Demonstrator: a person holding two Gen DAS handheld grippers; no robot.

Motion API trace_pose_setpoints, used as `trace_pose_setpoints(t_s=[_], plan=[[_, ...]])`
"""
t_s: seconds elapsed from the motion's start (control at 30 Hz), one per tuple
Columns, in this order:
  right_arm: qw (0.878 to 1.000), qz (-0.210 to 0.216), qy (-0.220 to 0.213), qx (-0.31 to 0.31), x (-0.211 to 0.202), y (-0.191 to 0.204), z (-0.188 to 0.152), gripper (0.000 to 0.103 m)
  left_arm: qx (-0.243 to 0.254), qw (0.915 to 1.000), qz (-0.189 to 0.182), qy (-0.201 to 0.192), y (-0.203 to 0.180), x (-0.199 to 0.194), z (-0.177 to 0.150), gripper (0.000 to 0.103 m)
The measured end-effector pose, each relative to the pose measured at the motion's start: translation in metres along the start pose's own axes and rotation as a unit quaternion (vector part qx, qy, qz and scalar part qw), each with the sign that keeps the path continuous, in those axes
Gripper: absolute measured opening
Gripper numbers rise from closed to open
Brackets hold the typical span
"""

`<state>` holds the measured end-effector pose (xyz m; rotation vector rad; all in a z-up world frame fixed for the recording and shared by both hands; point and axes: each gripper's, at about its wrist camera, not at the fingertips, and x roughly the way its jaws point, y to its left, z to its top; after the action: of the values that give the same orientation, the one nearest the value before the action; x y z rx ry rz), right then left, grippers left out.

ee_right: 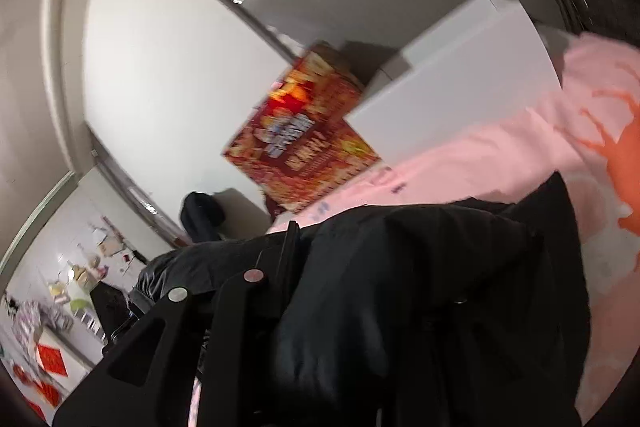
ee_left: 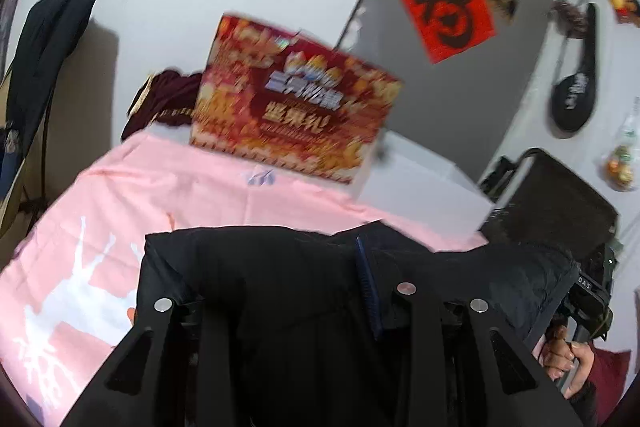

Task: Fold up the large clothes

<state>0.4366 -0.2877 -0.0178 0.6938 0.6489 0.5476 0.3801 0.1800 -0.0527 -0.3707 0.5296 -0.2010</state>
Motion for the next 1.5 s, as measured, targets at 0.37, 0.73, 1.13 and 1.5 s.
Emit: trace_pose_setpoints(t_s=[0.37,0.73,1.13,1.5], plan=[[0.997,0.026,0.031,0.067,0.051,-0.067,-0.005,0.042,-0.073,0.9942,-0.032,0.073,0.058,0.071,-0.022,0.039],[0.984,0.032,-0.155,0.078,-0.042,-0.037,0.02,0.083,-0.092,0.9879,0.071,-0.102,0.062,-0.047,0.029,0.094],[0.969,-0.046,-0.039,-0.241,0.008,0.099,-0.039,0.083,0.207,0.9758,-0.026,-0.065,-0.122,-0.042,-0.023,0.1],[0.971,-0.176,0.056,-0.153,0.117,0.026,-0.03,0.081,0.066,0.985,0.132,0.089,-0.04,0.121,0.008,0.1]])
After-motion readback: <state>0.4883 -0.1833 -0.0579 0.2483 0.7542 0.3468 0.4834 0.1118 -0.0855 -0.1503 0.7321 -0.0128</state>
